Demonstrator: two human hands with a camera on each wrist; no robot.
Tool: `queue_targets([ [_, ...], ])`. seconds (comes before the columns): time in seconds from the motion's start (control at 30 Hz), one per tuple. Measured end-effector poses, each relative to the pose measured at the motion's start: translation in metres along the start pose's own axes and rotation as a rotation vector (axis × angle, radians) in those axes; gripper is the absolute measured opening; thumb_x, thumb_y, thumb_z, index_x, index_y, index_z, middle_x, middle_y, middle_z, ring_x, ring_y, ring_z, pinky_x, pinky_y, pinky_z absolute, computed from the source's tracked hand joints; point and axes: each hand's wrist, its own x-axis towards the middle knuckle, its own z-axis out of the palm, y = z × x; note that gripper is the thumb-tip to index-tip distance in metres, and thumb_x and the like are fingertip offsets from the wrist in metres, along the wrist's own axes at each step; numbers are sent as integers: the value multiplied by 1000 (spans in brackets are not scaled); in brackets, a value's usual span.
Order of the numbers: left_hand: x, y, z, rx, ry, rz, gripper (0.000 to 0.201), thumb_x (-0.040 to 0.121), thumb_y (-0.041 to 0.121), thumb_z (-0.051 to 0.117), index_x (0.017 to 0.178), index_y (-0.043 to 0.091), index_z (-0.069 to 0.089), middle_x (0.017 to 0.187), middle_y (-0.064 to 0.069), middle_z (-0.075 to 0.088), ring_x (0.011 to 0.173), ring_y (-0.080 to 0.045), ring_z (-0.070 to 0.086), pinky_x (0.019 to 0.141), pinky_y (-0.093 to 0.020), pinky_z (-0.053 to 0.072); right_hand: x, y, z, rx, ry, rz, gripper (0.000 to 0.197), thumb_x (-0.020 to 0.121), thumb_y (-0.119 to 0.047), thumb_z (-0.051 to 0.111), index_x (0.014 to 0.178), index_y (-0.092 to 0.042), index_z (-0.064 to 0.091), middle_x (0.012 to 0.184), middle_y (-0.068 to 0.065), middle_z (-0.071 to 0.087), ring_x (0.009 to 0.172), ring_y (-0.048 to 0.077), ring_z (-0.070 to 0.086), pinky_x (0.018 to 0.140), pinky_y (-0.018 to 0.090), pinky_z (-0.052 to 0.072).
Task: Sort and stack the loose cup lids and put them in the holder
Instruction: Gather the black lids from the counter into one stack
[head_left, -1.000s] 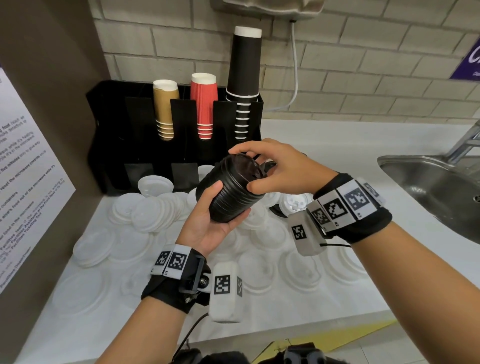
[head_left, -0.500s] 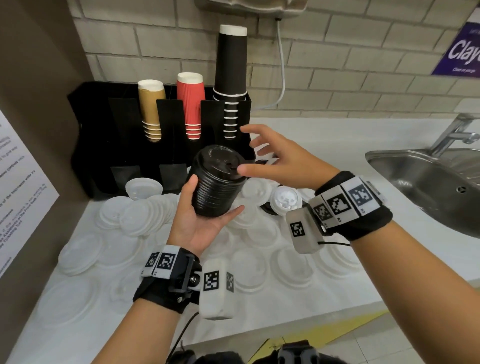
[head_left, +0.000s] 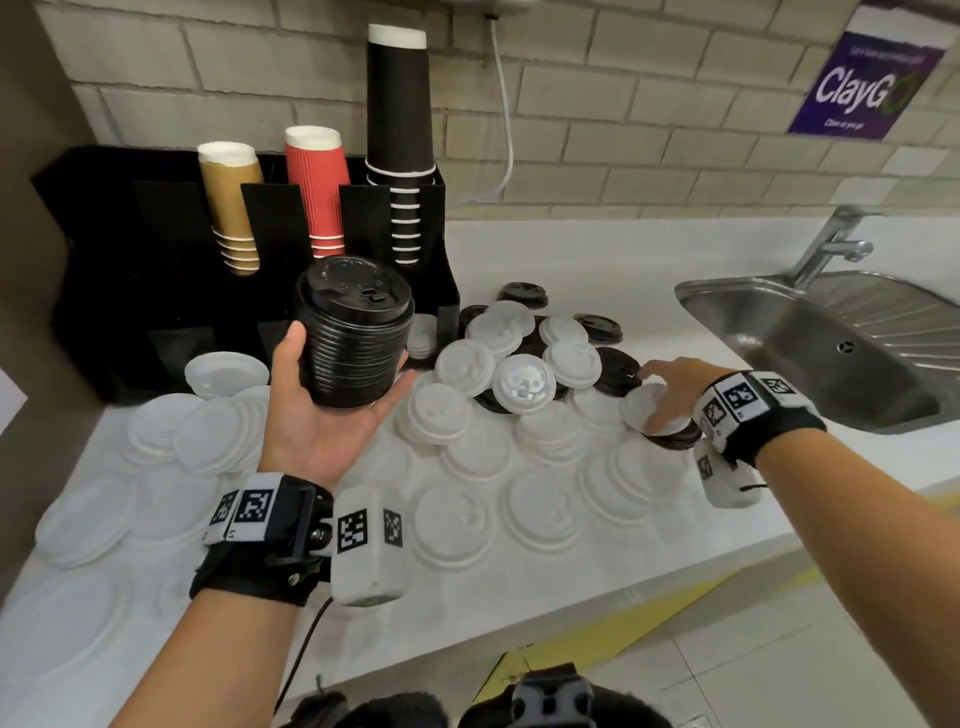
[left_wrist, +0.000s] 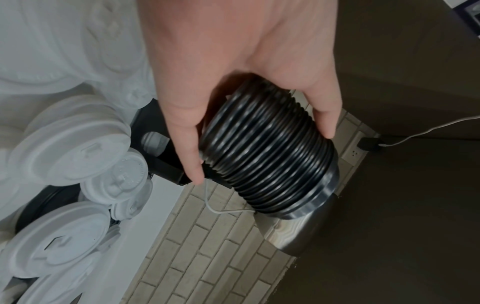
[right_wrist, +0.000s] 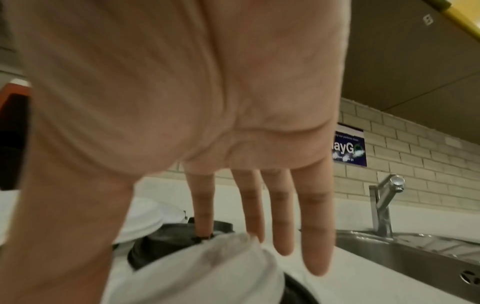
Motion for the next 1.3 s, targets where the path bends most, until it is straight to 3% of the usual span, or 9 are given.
queue_targets([
  [0.17,0,-2,0,18,-46,-5,65,48,53,88,103,19,78,121,-15,68,115,-29,63,97,-49,50,-1,2,1,31,16,-13,67,69,-42,78,128,-31,47,104,0,47,100,23,52,78,33,42],
  [0.3,1,-5,1,15,-42,-16,66,48,53,88,103,19,78,122,-15,67,116,-29,63,95,-48,52,-12,4,-23,240,-37,-140,76,68,-36,80,133,-40,42,122,-5,52,105,18,52,87,29,39],
  [0.4,1,-6,1,11,-37,-39,67,48,52,89,104,19,77,124,-15,66,118,-31,61,95,-48,52,-14,-5,-27,101,-69,-92,78,75,-33,75,142,-34,34,135,-1,48,116,21,51,93,31,42],
  [0.57,1,-8,3,-14,-33,-71,74,45,51,91,109,17,75,127,-18,64,119,-35,60,94,-51,52,-4,-9,-7,-96,-65,20,70,81,-43,66,143,-32,36,140,2,48,124,24,49,87,30,38],
  [0.83,-3,-18,7,19,22,-102,52,76,56,58,107,18,76,127,-16,64,122,-34,58,87,-43,57,3,-7,1,-73,-22,4,68,74,-47,72,132,-26,44,119,2,59,97,23,55,77,29,38],
  [0.9,-3,-19,8,17,13,-115,52,73,54,66,109,17,75,128,-17,64,124,-34,57,87,-42,57,2,-7,-5,-73,30,15,62,76,-45,68,130,-25,45,112,3,59,94,23,55,76,30,39],
  [1.0,-1,-18,10,-21,-26,-145,68,50,47,91,108,15,76,127,-17,64,120,-31,60,93,-41,55,-8,-15,-25,-21,155,-6,56,74,-41,66,124,-23,48,93,0,54,86,24,56,73,31,45],
  [1.13,2,-19,16,-60,0,-156,78,40,41,97,109,12,74,129,-18,63,120,-31,59,80,-36,59,-38,-52,-64,254,186,-273,58,71,-36,74,121,-27,48,102,3,50,87,25,56,69,29,46],
  [1.3,3,-23,20,-54,92,-154,64,75,45,66,130,13,58,137,-18,56,122,-32,57,73,-33,59,-86,-104,-80,843,195,-753,48,75,-13,78,114,-22,50,99,-1,57,74,7,63,60,17,53],
])
